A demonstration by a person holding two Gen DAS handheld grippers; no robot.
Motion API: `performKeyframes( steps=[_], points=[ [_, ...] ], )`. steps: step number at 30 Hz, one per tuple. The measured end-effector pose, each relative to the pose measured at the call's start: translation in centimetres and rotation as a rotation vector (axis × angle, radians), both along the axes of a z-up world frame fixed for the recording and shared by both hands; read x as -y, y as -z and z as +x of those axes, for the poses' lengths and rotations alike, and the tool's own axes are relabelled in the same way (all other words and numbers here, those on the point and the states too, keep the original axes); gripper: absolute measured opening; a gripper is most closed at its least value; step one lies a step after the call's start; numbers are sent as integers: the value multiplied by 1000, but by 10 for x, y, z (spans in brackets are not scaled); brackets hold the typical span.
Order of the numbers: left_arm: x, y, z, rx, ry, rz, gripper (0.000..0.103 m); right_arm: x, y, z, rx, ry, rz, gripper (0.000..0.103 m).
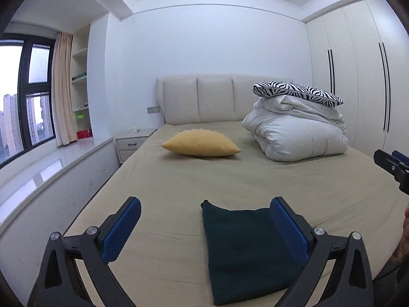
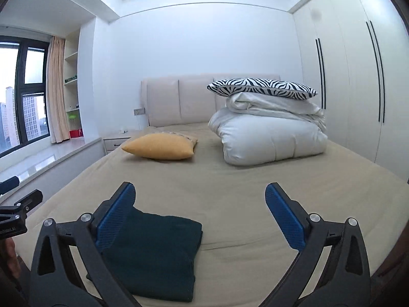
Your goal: Fold small clothes
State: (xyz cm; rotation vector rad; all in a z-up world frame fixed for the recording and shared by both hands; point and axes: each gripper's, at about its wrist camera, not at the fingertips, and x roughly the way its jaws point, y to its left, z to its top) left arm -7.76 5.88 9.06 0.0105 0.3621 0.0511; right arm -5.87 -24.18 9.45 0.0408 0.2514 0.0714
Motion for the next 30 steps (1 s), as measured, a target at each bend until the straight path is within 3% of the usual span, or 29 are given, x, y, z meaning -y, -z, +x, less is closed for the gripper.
performKeyframes(
  steps=[3,7,10,14,18,30],
  points=[
    [0,7,9,-87,-26,-31,103,-4,-14,-3,-41,-43,10,103],
    [-8,44,20,-236,-79,-70,103,-17,-9,0,-107,-51,19,103],
    [-14,72,25,-313,-129,-80,103,-25,16,16,-264,-16,-2,103],
    [-13,100,32,-372,-145,-60,103,-32,73,34,-402,7,10,103],
    [-7,122,34,-418,-141,-62,103,-45,115,47,-477,15,-15,103],
    [-5,153,36,-489,-135,-68,103,-62,179,60,-582,15,-72,103]
  ],
)
